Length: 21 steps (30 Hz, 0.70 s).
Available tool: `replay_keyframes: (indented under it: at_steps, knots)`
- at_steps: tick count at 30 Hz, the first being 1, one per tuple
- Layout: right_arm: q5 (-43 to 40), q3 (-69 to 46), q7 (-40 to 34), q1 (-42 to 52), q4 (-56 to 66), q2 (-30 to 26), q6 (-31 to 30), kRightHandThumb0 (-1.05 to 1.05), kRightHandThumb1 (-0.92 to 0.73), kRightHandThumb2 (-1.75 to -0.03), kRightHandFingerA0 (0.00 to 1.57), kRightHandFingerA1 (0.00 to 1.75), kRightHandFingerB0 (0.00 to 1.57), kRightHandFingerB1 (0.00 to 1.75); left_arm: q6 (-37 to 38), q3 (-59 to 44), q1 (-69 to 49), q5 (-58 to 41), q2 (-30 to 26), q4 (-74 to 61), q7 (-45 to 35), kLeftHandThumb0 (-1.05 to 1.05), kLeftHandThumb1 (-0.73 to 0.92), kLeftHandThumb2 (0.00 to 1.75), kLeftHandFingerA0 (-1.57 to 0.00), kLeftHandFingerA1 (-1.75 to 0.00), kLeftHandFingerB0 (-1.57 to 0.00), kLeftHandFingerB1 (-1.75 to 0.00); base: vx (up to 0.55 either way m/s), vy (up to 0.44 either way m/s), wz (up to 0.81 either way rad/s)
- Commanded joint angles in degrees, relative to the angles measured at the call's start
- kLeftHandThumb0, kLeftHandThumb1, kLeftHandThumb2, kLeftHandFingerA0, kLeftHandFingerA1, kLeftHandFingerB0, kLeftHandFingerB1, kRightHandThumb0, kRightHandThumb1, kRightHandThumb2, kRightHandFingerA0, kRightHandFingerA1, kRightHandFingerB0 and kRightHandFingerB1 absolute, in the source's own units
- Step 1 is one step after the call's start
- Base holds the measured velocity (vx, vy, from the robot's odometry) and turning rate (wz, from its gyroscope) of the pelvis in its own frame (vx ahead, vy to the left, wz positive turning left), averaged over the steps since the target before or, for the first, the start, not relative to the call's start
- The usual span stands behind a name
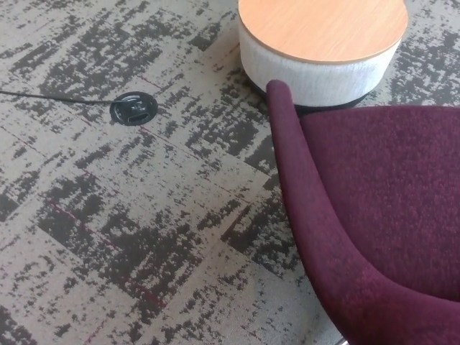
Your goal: The robot walks towards a chair and uses its right hand to push it from the side in an anticlockwise direction to rotate it
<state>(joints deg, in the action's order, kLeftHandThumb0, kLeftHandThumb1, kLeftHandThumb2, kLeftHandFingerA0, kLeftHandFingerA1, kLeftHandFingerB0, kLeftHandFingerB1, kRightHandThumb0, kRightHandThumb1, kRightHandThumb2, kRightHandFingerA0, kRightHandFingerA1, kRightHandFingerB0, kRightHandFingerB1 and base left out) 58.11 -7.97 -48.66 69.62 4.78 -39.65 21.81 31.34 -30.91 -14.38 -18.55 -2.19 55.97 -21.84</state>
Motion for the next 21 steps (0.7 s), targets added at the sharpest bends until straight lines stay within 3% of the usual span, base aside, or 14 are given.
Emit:
replay_keyframes:
  at_steps: [1,2,3,6,7,9,10,11,16,17,18,19,20,21]
  knots:
    - [-0.3,7.6,3.0,-21.3,-26.5,2.2,-2.4,-0.61,-0.91,-0.62,0.00,1.50,0.00,1.10,3.9,-0.3,1.6,-1.2,-0.7,4.4,-1.3,-0.75,0.83,0.66,-0.41,-0.44,-0.34,-0.32,0.00,0.000,0.00]
    - [-0.6,7.6,3.0,-21.6,-27.1,2.1,-2.4,-0.61,-0.91,-0.62,0.00,1.50,0.00,1.10,3.8,-0.2,2.0,-1.0,-0.5,4.7,-1.2,-0.75,0.83,0.66,-0.41,-0.44,-0.34,-0.32,0.00,0.000,0.00]
    - [-0.5,9.3,0.5,-26.6,-32.8,3.8,-1.7,-0.46,-0.75,-1.21,0.37,0.89,0.16,0.75,4.3,0.0,2.2,-0.3,-1.0,5.8,-0.3,-0.72,0.82,0.65,-0.43,-0.44,-0.34,-0.32,0.00,0.000,0.00]
    - [0.1,11.7,-0.1,-31.1,-38.2,5.6,-2.7,-0.47,-0.79,-1.24,0.34,0.88,0.14,0.74,4.2,0.1,2.2,0.2,-1.1,6.2,1.0,-0.71,0.81,0.65,-0.42,-0.47,-0.37,-0.34,0.00,0.000,0.00]
    - [0.2,12.5,-0.6,-32.3,-39.7,6.2,-2.9,-0.65,-0.92,-0.69,0.00,1.67,0.00,1.16,4.5,0.4,2.2,0.8,-1.2,6.3,1.8,-0.71,0.81,0.65,-0.43,-0.47,-0.37,-0.34,0.00,0.000,0.00]
    - [0.5,13.8,-2.9,-35.0,-43.4,8.0,-4.2,-0.67,-0.92,-0.69,0.00,1.65,0.00,1.27,4.5,0.9,2.1,1.8,-1.5,6.8,3.3,-0.71,0.81,0.65,-0.45,-0.48,-0.37,-0.34,0.00,0.000,0.00]
    - [-0.3,13.9,-3.1,-36.5,-45.1,9.4,-4.7,-0.48,-0.81,-1.26,0.35,0.88,0.15,0.76,4.7,1.5,1.9,2.7,-1.6,7.0,4.4,-0.72,0.82,0.65,-0.46,-0.48,-0.36,-0.34,0.00,0.000,0.00]
    - [-1.6,13.9,-2.7,-38.1,-46.9,10.4,-4.9,-0.48,-0.81,-1.26,0.35,0.88,0.15,0.76,5.1,2.1,1.8,3.7,-1.7,7.2,5.5,-0.72,0.82,0.65,-0.46,-0.48,-0.36,-0.34,0.00,0.000,0.00]
    - [-5.1,14.1,-0.6,-45.3,-55.4,13.0,-4.6,-0.44,-0.75,-1.22,0.32,0.84,0.15,0.73,5.2,5.1,2.4,6.8,-2.9,9.1,8.2,-0.75,0.85,0.66,-0.43,-0.47,-0.34,-0.32,0.00,0.000,0.00]
    - [-5.8,14.0,1.4,-47.8,-57.3,13.3,-5.0,-0.64,-0.92,-0.58,0.10,1.32,0.00,1.21,5.1,6.1,3.0,8.1,-3.3,10.1,9.7,-0.73,0.86,0.66,-0.44,-0.46,-0.35,-0.33,0.00,0.000,0.00]
    - [-6.2,14.2,2.0,-49.2,-58.7,13.5,-5.1,-0.64,-0.92,-0.58,0.10,1.32,0.00,1.21,5.1,6.8,3.2,8.6,-3.6,10.6,10.5,-0.73,0.86,0.66,-0.44,-0.46,-0.35,-0.33,0.00,0.000,0.00]
    - [-6.5,14.5,3.7,-52.9,-62.0,13.8,-5.4,-0.74,-0.65,-1.00,0.27,0.91,0.25,0.87,4.5,7.6,4.4,9.3,-3.9,11.9,12.1,-0.70,0.85,0.66,-0.45,-0.47,-0.35,-0.35,0.00,0.000,0.00]
    - [-6.5,15.0,5.1,-55.6,-64.2,13.7,-5.6,-0.67,-0.92,-0.56,0.09,1.34,0.00,1.26,3.5,9.0,5.0,10.7,-4.1,12.0,14.0,-0.71,0.85,0.66,-0.46,-0.48,-0.36,-0.35,0.00,0.000,0.00]
    - [-6.5,15.4,5.5,-56.8,-65.4,13.7,-5.6,-0.67,-0.92,-0.56,0.09,1.34,0.00,1.26,3.1,9.7,5.2,11.1,-4.3,12.0,14.8,-0.71,0.85,0.66,-0.46,-0.48,-0.36,-0.35,0.00,0.000,0.00]
